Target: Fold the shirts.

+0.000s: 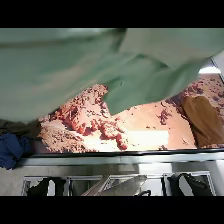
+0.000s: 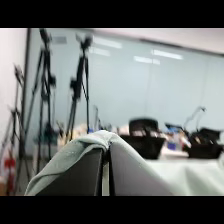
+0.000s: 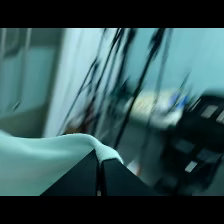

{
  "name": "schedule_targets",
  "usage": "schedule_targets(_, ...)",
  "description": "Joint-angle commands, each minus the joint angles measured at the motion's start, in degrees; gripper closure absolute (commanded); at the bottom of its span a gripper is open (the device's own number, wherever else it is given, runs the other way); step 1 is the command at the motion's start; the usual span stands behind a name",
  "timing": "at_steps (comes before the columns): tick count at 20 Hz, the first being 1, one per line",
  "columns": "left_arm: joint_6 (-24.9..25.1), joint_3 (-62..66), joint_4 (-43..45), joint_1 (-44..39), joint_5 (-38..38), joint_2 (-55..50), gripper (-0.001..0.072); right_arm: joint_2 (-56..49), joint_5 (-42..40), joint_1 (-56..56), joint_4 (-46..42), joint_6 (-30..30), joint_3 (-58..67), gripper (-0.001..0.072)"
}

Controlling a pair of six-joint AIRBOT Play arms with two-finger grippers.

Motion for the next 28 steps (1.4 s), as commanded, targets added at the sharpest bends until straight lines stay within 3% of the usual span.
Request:
schedule_targets(1, -1.5, 10.1, 3.0, 1.2, 6.5, -3.7, 0.0693, 7.1, 6.3, -0.1, -6.9, -1.0, 1.4, 0.0698)
schedule_targets(5, -1.4, 12.4, 0.0, 1.2, 17.7, -15.0, 0.0693, 1.2, -1.9, 0.0, -8.5, 4.1, -1.6, 0.0697)
schedule_targets(8, -0.2, 4.7, -6.8, -0.7, 19.7, -22.7, 0.0693, -5.9, -8.3, 0.2, -4.8, 4.5, -9.8, 0.0698)
schedule_targets(10, 2.5, -2.5, -8.2, -6.3, 18.1, -28.4, 0.0694, -9.7, -8.1, 1.3, -4.7, 4.3, -17.7, 0.0698)
schedule_targets(14, 9.5, -14.1, -7.2, -19.5, 10.1, -44.3, 0.0693, -18.9, 0.8, 5.3, -4.7, 0.4, -35.6, 0.0697)
schedule_targets(17, 11.9, -16.8, -7.3, -22.3, 2.4, -60.8, 0.0693, -29.4, 12.4, 7.8, -4.7, -1.9, -42.4, 0.0697)
schedule_targets(21, 11.2, -7.4, -8.0, -19.1, 1.2, -80.9, 0.0693, -46.4, 20.6, 7.9, -2.7, -1.7, -36.5, 0.0698)
schedule_targets(24, 8.3, 2.4, -7.7, -18.5, 1.7, -89.0, 0.0694, -56.9, 20.1, 7.7, -2.7, 1.8, -25.6, 0.0698)
schedule_targets(28, 3.4, 12.9, -5.0, -18.5, 3.9, -93.1, 0.0694, -65.8, 13.6, 7.0, -4.0, 5.4, -8.8, 0.0698)
